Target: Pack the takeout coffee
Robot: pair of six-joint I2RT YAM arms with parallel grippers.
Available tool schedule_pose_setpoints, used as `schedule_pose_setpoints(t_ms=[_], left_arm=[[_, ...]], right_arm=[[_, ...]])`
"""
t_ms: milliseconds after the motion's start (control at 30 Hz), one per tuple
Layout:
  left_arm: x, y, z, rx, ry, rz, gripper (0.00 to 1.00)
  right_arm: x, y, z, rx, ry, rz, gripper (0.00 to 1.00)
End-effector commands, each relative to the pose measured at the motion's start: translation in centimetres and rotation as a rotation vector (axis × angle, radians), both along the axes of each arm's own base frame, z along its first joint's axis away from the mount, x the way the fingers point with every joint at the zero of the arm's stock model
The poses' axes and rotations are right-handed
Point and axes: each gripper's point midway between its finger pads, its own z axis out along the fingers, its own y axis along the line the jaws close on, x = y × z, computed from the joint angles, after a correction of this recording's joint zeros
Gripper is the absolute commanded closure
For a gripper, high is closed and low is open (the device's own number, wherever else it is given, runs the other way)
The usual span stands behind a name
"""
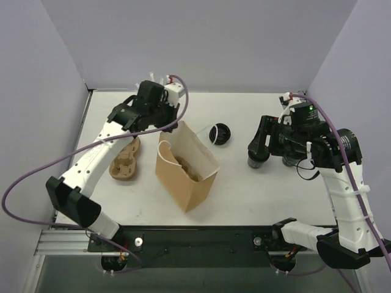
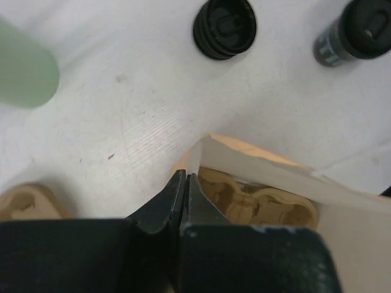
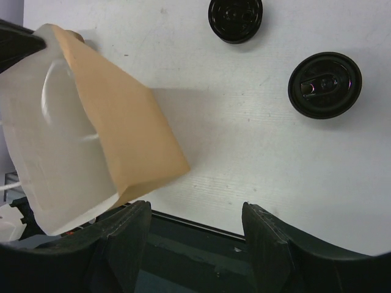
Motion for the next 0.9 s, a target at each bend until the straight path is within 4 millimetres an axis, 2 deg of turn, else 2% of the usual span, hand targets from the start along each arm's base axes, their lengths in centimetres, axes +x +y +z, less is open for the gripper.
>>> schedule_pose_setpoints(t_ms=[0, 67, 100, 167, 200, 233, 267, 300, 367, 433, 533, 633, 700, 733, 800, 867], left_arm=[[0.9, 6.0, 3.5, -0.171, -0.002, 0.503, 1.00], [0.1, 6.7, 3.8, -0.227, 0.018, 0.569, 1.00], [-0.1, 6.9, 2.7, -0.233, 0.032, 0.593, 1.00], [-1.2, 6.8, 3.0, -0.324, 0.047, 0.610, 1.00], [-1.3, 6.5, 2.1, -0.346, 0.050, 0.593, 0.99], [-2.0, 6.5, 3.0, -0.381, 0.035, 0.568, 0.92], [-2.2, 6.6, 3.1, -0.384, 0.028, 0.565, 0.84], [-2.5, 7.0, 2.5, -0.367, 0.035, 0.567, 0.67], [-2.8, 8.1, 2.3, -0.317, 0.015, 0.540, 0.58], [-3.1, 8.8, 1.3, -0.254, 0.013, 0.486, 0.54], [-2.8, 10.5, 0.6, -0.188, 0.002, 0.502, 0.52], [-3.7, 9.8, 1.7, -0.239, -0.016, 0.463, 0.52], [-4.7, 8.7, 1.2, -0.271, 0.004, 0.403, 0.52], [-5.2, 8.7, 1.5, -0.262, -0.021, 0.373, 0.52], [-5.9, 8.5, 0.5, -0.219, -0.024, 0.335, 0.52], [-6.4, 9.1, 0.2, -0.160, -0.031, 0.328, 0.51]], right_arm=[[0.1, -0.2, 0.0, 0.018, 0.039, -0.058, 0.38], [0.6, -0.3, -0.2, 0.010, 0.047, -0.075, 0.38], [0.7, -0.3, -0.5, 0.003, 0.052, -0.079, 0.38], [1.2, -0.5, -1.3, -0.019, 0.078, -0.097, 0.38], [1.4, -0.6, -1.5, -0.028, 0.086, -0.099, 0.38], [1.7, -0.8, -1.5, -0.040, 0.084, -0.116, 0.38], [2.0, -0.9, -1.7, -0.049, 0.087, -0.124, 0.38], [2.2, -1.1, -1.8, -0.056, 0.089, -0.135, 0.37], [2.9, -1.2, -1.9, -0.073, 0.092, -0.151, 0.37], [3.2, -1.5, -2.3, -0.085, 0.103, -0.176, 0.37], [3.6, -2.1, -3.4, -0.102, 0.132, -0.252, 0.35], [4.3, -3.4, -4.0, -0.170, 0.124, -0.295, 0.30], [5.3, -4.4, -4.1, -0.227, 0.108, -0.308, 0.29], [5.8, -4.7, -3.8, -0.234, 0.096, -0.320, 0.27], [7.2, -5.1, -4.3, -0.264, 0.099, -0.314, 0.27], [8.4, -5.5, -4.9, -0.272, 0.125, -0.323, 0.27]])
